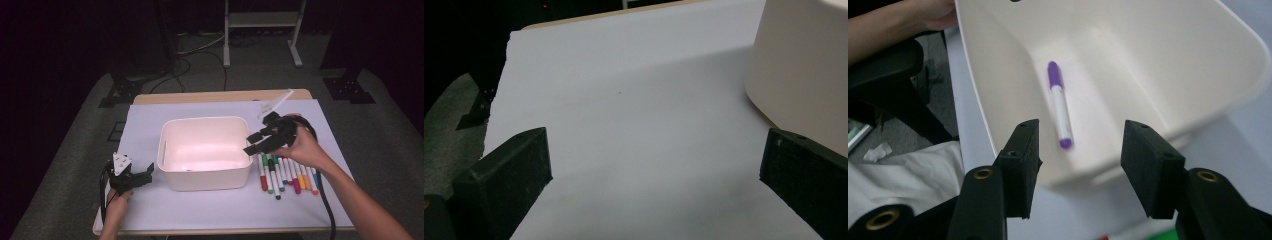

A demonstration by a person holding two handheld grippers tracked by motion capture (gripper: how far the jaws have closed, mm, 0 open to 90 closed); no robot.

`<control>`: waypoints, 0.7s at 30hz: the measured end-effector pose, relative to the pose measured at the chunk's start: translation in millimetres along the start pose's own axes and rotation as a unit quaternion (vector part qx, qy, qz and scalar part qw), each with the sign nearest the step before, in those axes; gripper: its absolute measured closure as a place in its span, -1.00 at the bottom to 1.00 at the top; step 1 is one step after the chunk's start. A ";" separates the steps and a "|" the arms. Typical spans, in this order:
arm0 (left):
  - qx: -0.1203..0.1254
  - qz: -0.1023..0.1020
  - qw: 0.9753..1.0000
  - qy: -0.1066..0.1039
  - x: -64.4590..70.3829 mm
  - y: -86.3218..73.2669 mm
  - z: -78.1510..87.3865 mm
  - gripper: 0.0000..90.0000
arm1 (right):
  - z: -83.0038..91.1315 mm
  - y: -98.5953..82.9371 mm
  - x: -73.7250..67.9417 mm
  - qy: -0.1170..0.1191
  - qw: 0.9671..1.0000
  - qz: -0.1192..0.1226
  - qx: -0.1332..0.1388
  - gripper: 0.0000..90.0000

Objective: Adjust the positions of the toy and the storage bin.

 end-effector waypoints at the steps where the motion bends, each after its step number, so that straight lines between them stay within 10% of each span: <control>1: 0.000 0.000 1.000 0.000 0.0 0.0 0.0 -1.00 | 0.0 0.0 0.0 0.000 1.000 0.000 0.000 0.08; 11: -0.001 0.003 1.000 0.002 -0.8 -0.1 -0.5 -1.00 | 40.6 -96.0 38.3 -0.063 0.993 -0.091 0.029 0.03; 21: -0.003 0.001 1.000 0.005 -0.8 -0.4 -0.6 -1.00 | 47.3 -181.2 79.5 -0.113 0.974 -0.193 0.037 0.07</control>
Point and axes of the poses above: each handheld gripper's, and its own axes: z roughly backward along the jaws, y roughly out of its top, x roughly to its right, the point moved 10 cm from there along -z, roughly forward along the jaws, and after that the axes turned 4 degrees about y, right-handed, at the moved point
